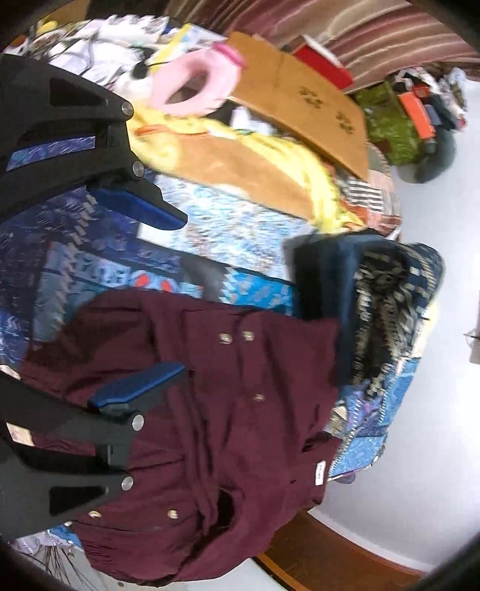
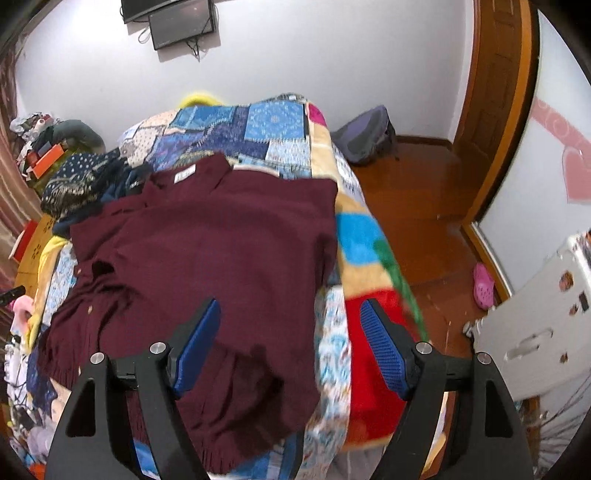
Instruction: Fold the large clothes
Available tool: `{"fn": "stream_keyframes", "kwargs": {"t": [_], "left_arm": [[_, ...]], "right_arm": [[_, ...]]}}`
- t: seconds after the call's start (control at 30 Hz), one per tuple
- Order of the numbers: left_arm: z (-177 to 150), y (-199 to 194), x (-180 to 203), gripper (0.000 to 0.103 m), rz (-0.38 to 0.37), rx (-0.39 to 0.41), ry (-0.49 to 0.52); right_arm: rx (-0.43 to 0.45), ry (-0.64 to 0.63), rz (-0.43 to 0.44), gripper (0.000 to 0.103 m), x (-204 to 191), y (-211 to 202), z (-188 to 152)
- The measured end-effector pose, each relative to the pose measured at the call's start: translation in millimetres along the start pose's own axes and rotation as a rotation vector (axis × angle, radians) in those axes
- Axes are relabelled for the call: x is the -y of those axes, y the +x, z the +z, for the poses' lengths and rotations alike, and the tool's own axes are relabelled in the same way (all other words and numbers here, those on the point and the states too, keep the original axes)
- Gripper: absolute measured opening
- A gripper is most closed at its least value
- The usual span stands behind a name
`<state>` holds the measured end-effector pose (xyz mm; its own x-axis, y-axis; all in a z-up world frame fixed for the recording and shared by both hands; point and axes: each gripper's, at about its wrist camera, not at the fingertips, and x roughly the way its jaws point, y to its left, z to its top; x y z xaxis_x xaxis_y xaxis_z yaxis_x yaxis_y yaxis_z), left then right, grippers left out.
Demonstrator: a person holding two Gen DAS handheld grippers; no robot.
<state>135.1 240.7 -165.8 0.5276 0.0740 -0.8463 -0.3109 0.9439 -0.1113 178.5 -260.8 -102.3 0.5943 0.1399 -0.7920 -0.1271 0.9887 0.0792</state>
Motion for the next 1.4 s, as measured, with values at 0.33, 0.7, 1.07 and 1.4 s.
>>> {"fn": "stream_keyframes", "kwargs": {"t": [0.33, 0.7, 1.07, 1.4], "left_arm": [[-51.5, 46.8, -11.7, 0.073, -0.196, -0.212, -0.174], [-70.9, 59.9, -6.0, 0.073, -0.371, -0.298, -0.292], [-41.6, 42.7, 27.3, 0.027, -0.395, -0.228, -0.187], [39.4, -14.9, 49.4, 0.012, -0.385, 0.009, -0.106]], "right_arm": [[-0.124, 0.13, 0.088, 0.075, 7.7, 12.0, -44.5], [-0.218, 0.291, 0.264, 0.075, 3.3, 37.8, -73.8], [-0.143, 0.282, 0.314, 0.03, -13.8, 36.4, -59.6], [0.05, 0.223, 0.393, 0.012, -18.1, 8.8, 3.3]]}}
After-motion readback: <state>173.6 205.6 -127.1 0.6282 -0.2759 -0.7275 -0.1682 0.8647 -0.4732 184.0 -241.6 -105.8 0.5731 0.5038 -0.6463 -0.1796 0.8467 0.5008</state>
